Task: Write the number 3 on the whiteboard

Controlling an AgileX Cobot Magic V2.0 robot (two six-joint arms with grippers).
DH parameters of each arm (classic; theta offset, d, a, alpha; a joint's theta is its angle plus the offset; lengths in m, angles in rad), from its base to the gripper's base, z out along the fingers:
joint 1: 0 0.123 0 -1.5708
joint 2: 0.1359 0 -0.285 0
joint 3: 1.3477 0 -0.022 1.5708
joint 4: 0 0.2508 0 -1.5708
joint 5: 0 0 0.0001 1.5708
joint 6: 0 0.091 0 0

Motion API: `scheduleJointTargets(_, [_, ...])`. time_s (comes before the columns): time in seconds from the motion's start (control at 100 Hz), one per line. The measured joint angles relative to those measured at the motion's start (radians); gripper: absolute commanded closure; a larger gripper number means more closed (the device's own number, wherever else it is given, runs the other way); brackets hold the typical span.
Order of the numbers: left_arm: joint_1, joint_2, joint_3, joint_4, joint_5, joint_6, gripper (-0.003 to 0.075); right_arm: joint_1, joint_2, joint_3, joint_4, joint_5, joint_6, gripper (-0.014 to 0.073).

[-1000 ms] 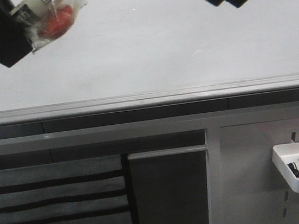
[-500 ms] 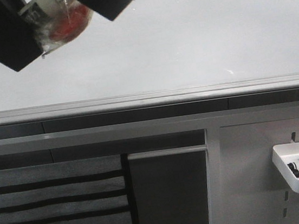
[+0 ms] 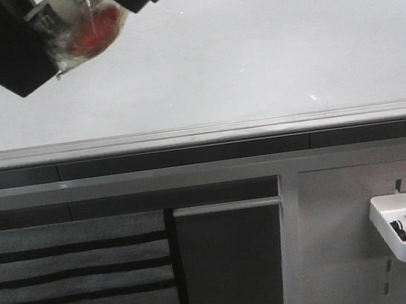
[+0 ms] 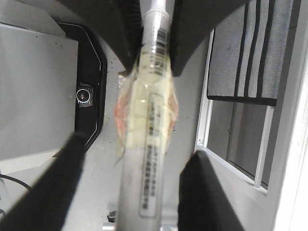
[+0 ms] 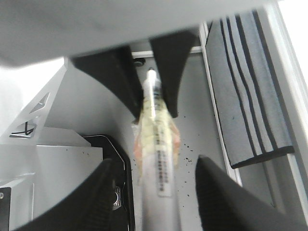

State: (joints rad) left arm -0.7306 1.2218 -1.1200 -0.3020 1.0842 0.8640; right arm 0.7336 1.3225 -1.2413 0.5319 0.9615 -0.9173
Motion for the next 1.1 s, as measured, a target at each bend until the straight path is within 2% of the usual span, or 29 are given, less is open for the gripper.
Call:
scheduleJointTargets(0.11, [0.000, 0.000, 0.000, 0.000, 0.000, 0.000, 0.0741, 0.000, 0.000, 0.000, 0.000, -0.004, 0.000, 0.0464])
scheduleJointTargets(0.18, [0.000, 0.000, 0.000, 0.000, 0.000, 0.000, 0.0741, 0.000, 0.000, 0.000, 0.002, -0.004, 0.000, 0.0506])
scheduleJointTargets(0.35, [0.000, 0.000, 0.000, 0.000, 0.000, 0.006, 0.0740, 0.000, 0.000, 0.000, 0.004, -0.004, -0.001, 0.0536])
scheduleJointTargets(0.42, [0.000, 0.000, 0.000, 0.002, 0.000, 0.008, 0.0715, 0.000, 0.000, 0.000, 0.004, -0.004, -0.001, 0.0536])
scheduleJointTargets(0.49, [0.000, 0.000, 0.000, 0.002, 0.000, 0.008, 0.0629, 0.000, 0.000, 0.000, 0.004, -0.004, -0.001, 0.0536])
scheduleJointTargets(0.64, [0.000, 0.000, 0.000, 0.004, -0.024, 0.008, 0.0353, 0.000, 0.000, 0.000, 0.004, -0.006, -0.001, 0.0536])
scheduleJointTargets(0.73, [0.000, -0.002, 0.000, 0.012, -0.059, 0.002, 0.0276, 0.000, 0.000, 0.000, -0.012, -0.012, 0.002, 0.0536])
scheduleJointTargets(0.94, [0.017, -0.074, 0.000, 0.004, -0.123, -0.076, 0.0279, -0.013, -0.071, 0.000, -0.181, -0.055, 0.168, 0.0536])
scheduleJointTargets(1.1, [0.133, -0.182, 0.000, 0.002, -0.141, -0.171, 0.0279, -0.124, -0.161, 0.030, -0.239, -0.060, 0.275, 0.0536])
